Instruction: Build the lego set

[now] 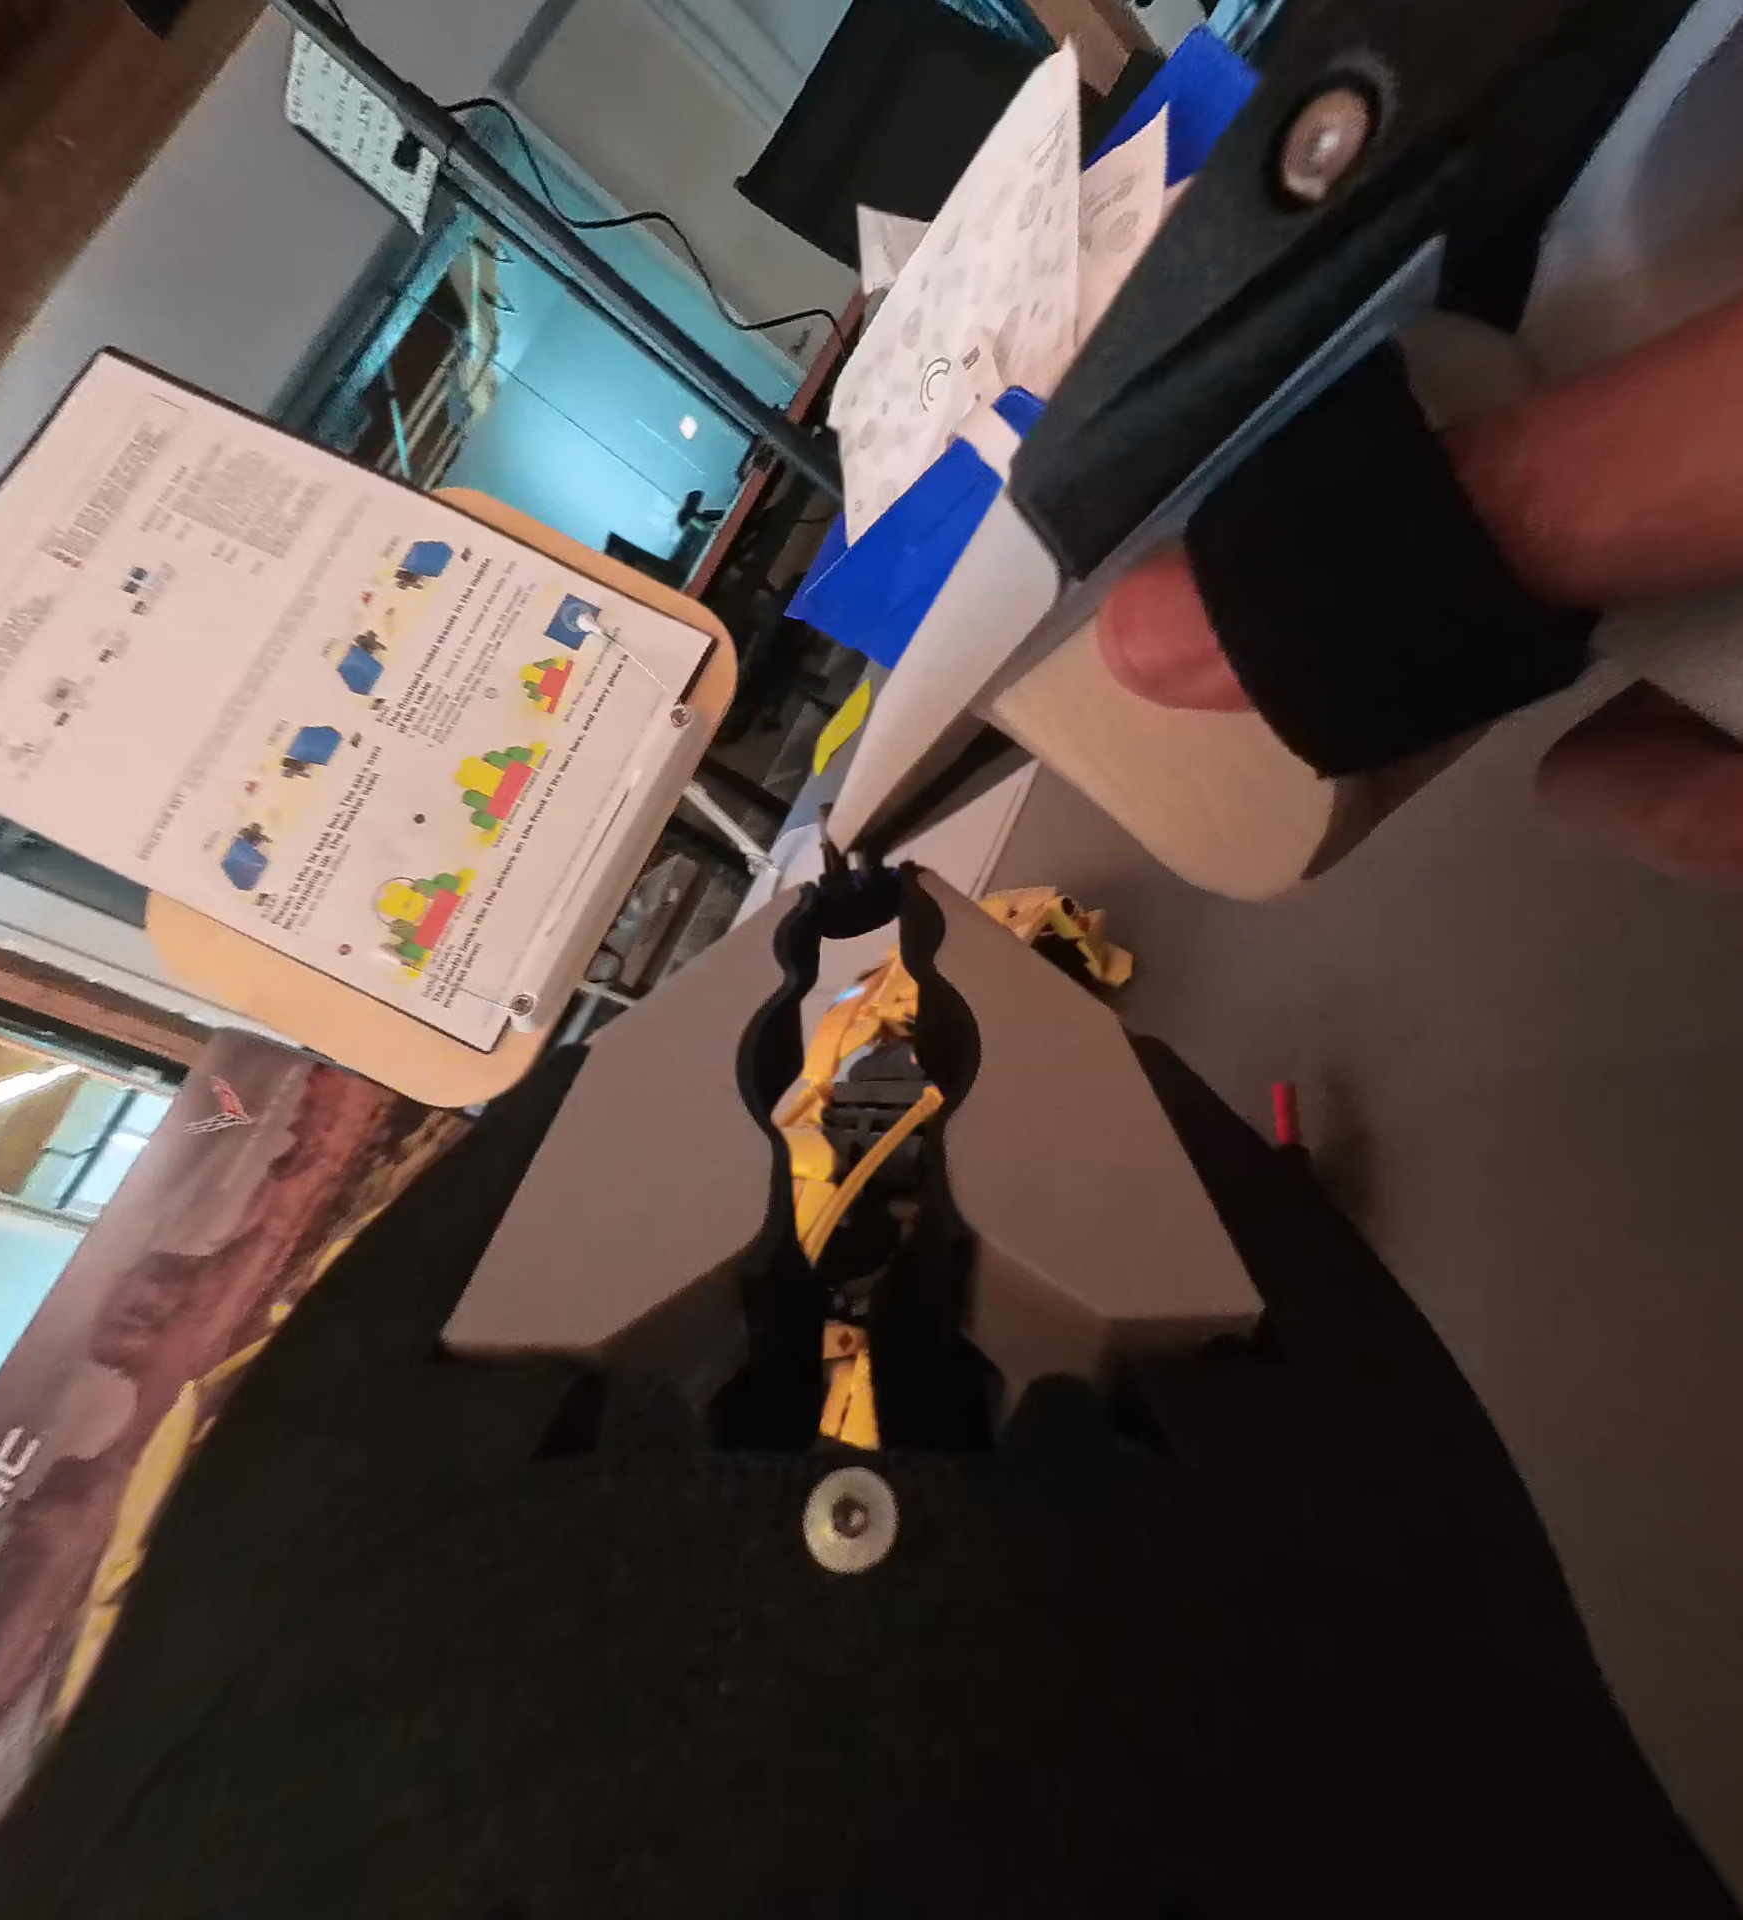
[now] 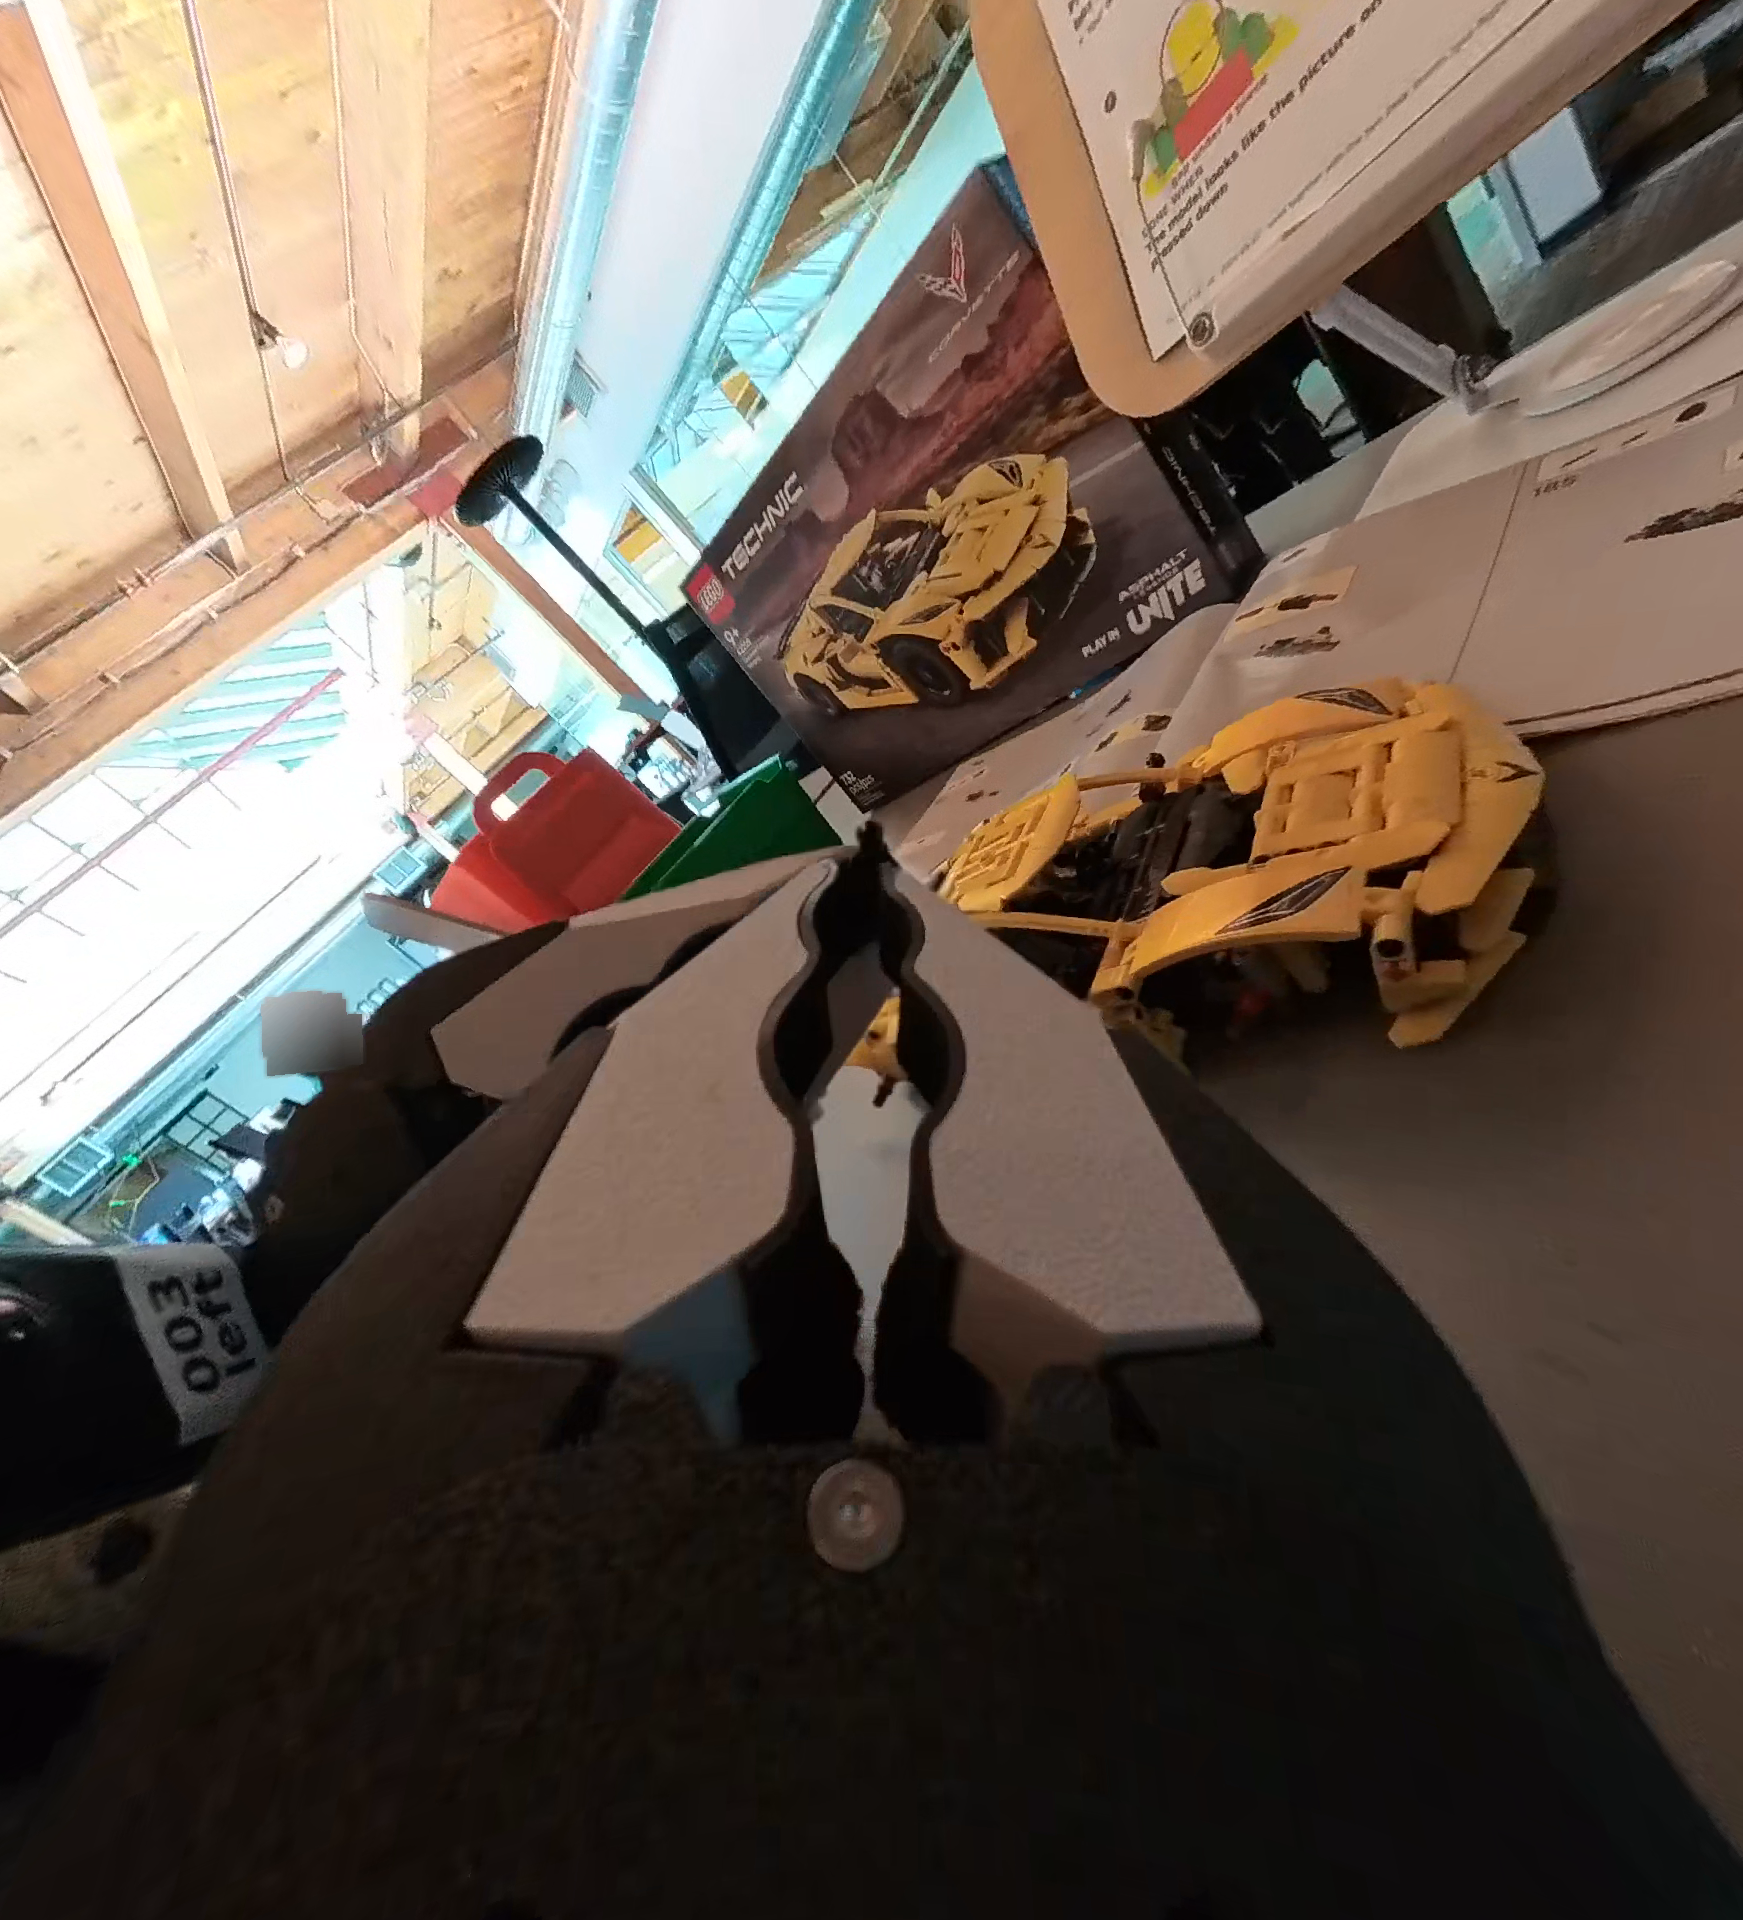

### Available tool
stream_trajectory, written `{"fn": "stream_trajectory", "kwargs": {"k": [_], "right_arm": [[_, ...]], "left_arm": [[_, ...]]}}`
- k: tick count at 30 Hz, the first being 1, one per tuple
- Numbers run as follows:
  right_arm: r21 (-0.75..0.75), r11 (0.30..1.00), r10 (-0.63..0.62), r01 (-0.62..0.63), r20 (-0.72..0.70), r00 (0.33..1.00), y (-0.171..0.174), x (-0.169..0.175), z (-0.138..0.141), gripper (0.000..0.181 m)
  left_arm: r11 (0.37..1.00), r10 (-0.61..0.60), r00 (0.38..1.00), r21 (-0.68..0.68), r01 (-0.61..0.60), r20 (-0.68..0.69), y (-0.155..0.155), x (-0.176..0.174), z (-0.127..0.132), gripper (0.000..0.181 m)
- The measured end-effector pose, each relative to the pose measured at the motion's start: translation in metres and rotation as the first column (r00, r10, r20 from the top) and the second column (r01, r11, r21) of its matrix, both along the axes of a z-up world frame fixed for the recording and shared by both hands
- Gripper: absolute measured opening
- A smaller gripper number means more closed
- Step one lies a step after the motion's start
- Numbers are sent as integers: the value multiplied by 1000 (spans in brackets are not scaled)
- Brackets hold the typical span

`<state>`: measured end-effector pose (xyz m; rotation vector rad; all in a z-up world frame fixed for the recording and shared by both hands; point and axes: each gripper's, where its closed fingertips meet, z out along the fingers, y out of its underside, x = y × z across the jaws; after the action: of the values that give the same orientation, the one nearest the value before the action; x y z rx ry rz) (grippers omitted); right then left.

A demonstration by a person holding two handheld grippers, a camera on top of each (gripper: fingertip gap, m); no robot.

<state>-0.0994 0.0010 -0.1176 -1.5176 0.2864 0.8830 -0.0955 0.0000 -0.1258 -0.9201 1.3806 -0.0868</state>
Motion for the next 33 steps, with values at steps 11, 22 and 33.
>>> {"fn": "stream_trajectory", "kwargs": {"k": [11, 22, 33], "right_arm": [[18, 1000, -26, 25, 52, 998, -1, 0, 2, 3], [0, 997, -71, 72, 155, 985, 0, 2, -2, 3], [10, 998, -61, 60, 138, 989, 1, 1, 0, 3]], "left_arm": [[999, 28, 999, 43, -27, -22, -2, 4, -4, 14], [998, 42, 999, 40, -41, -21, 1, 2, -1, 14], [998, 44, 999, 44, -43, -26, 2, 1, 0, 15]]}}
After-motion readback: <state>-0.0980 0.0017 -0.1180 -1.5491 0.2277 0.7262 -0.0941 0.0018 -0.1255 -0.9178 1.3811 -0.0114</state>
